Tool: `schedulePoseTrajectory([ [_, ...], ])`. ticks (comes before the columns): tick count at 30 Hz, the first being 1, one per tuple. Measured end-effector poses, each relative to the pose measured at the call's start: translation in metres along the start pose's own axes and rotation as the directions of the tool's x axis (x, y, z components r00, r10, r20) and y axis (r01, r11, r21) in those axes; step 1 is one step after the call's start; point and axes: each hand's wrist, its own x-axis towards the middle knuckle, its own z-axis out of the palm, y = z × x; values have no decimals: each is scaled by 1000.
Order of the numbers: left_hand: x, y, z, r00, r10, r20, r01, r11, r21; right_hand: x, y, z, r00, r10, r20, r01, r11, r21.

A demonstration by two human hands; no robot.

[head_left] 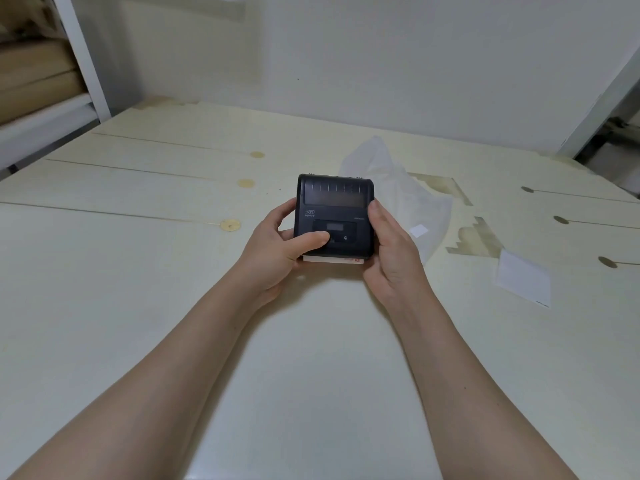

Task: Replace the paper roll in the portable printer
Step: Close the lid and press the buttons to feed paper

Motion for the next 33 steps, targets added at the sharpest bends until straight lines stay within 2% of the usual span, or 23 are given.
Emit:
schedulePoseTrajectory([
  [33, -4, 5, 3, 1000, 1, -14, -1, 1000, 10, 0, 0, 0, 1000, -5, 8, 5, 1000, 4],
])
